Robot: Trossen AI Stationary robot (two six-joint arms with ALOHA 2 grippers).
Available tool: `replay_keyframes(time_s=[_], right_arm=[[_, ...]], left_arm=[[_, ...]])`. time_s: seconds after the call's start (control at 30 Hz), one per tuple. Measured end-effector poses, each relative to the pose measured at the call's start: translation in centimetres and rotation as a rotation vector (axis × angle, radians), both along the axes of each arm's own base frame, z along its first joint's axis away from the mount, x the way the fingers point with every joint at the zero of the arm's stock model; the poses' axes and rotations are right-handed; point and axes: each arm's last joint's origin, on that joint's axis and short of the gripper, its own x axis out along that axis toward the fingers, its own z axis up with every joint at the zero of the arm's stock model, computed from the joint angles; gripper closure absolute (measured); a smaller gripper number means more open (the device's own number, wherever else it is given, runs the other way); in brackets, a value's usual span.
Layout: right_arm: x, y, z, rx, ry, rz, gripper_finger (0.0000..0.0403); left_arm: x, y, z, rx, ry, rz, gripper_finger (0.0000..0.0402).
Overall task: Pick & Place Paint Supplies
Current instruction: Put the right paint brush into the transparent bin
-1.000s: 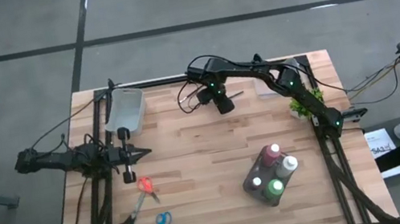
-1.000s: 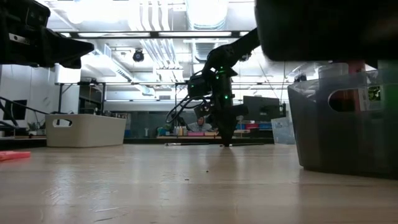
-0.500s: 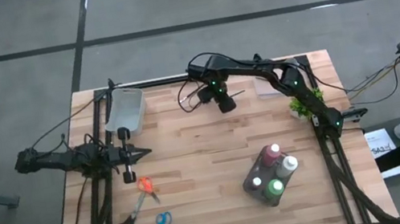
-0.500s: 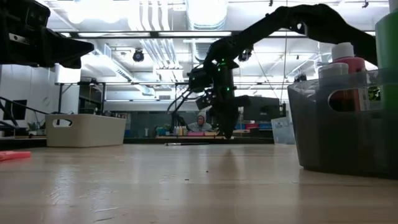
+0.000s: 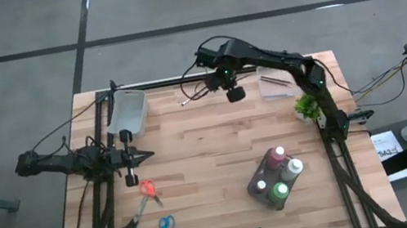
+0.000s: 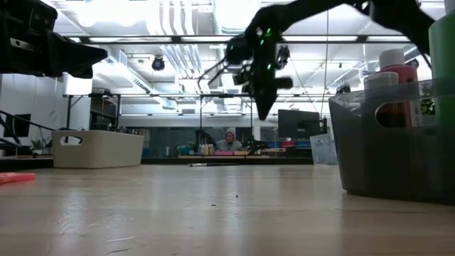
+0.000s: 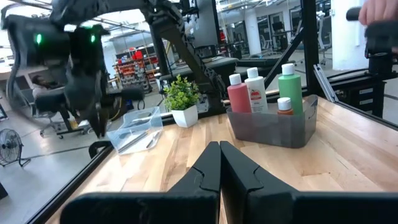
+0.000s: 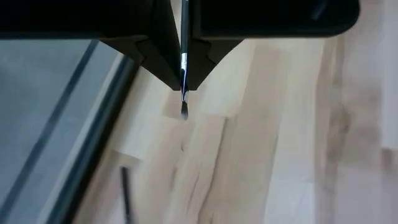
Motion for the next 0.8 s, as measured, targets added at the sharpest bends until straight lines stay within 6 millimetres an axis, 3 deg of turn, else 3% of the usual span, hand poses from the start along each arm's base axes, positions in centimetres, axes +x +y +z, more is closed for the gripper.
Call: replay_keyframes(time_s=[0.33, 0.57, 0.8], right_arm=[[-5.5, 2.2, 5.2, -0.034, -0.084, -0.085, 0.0390], [-10.7, 4.1, 6.0, -0.065, -0.076, -0.185, 0.0390], [-14.8, 4.6, 4.8, -0.117, -0.116, -0.243, 0.0390]], left_arm=[[0.0, 0.0, 0.0, 0.000, 0.000, 0.000, 0.0401], [0.0, 0.0, 0.0, 0.000, 0.000, 0.000, 0.0401], [0.0, 0.0, 0.0, 0.000, 0.000, 0.000, 0.0401]])
